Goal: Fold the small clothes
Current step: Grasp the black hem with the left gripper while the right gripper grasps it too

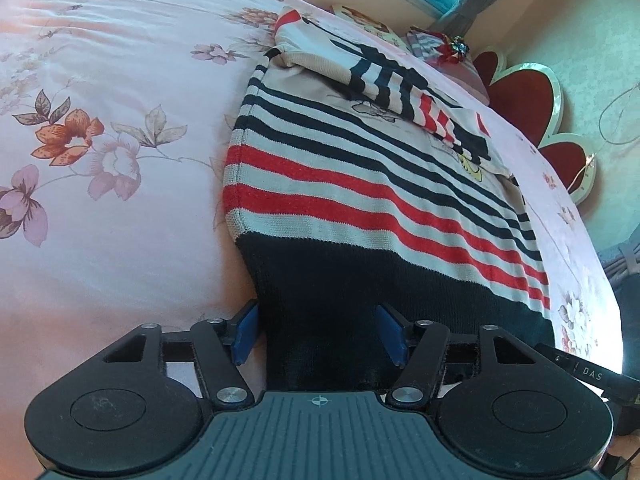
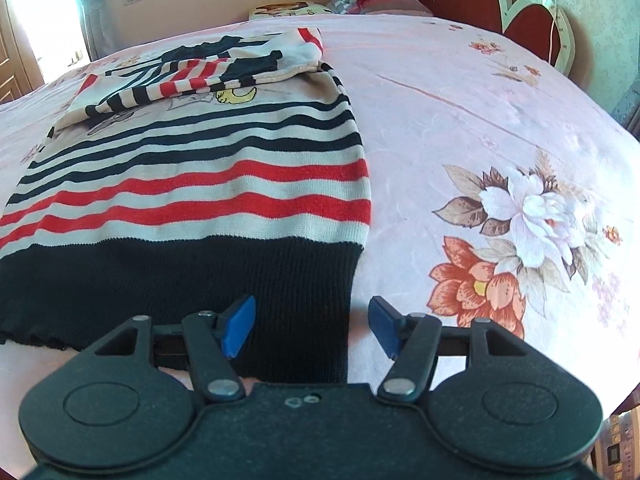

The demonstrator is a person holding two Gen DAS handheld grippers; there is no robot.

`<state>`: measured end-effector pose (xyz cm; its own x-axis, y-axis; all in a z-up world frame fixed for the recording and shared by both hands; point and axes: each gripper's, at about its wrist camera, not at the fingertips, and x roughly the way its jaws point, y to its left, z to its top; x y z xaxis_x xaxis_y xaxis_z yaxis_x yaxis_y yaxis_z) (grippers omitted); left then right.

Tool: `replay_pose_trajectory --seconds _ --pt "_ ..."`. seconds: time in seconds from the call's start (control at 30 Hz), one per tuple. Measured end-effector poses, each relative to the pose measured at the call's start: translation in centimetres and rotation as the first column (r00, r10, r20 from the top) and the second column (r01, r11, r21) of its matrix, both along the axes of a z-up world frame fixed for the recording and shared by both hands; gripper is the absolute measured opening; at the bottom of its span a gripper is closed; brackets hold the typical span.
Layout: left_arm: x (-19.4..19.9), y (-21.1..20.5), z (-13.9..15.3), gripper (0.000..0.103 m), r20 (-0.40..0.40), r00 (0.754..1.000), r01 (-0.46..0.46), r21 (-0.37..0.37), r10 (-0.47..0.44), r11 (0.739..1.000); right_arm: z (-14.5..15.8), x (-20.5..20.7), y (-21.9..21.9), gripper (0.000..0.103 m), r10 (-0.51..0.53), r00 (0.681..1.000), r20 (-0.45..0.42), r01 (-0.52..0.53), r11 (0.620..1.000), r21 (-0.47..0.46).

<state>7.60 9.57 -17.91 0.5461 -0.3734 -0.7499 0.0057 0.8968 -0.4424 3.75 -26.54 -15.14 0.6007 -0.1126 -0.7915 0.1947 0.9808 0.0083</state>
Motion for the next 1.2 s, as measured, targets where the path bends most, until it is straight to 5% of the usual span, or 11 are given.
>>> replay_pose_trajectory --seconds 0.23,0.47,0.5,0.6,0.8,1.2 --pt "0.1 0.8 -0.4 0.064 -0.044 0.999 -0.017 -0.133 0.011 0.991 -0.1 0.2 0.0 0.063 0.0 1.0 0.001 0.0 0.998 0.066" --pt "0.2 1.0 -0.7 0.054 -0.05 0.999 0.004 -0.13 -0.011 0.992 -0.4 0.5 -0.8 0.061 -0.004 1.0 -0.019 0.005 0.997 0.072" --pt "0.3 0.7 -0.6 0.054 -0.045 0.999 0.009 -0.122 -0.014 0.992 -0.4 0.7 -0.7 0.06 0.005 1.0 -0.023 -0.003 0.998 0.07" --pt "0.7 0.0 -0.6 0.017 -0.046 0.998 0.042 -0.093 -0.046 0.995 -0.1 0.9 -0.6 0.038 0.026 0.999 -0.029 -0.023 0.995 0.094" --pt "1.2 -1.4 0.0 0.016 -0.025 0.994 0.104 0.004 -0.103 0.995 0.2 1.1 -1.6 0.011 0.024 0.999 -0.025 -0.019 0.981 0.195" --pt "3.3 -3.2 3.9 0.016 0.109 0.982 0.144 0.128 -0.158 0.981 2.8 3.1 -2.4 0.01 0.034 0.993 0.112 -0.072 0.932 0.354"
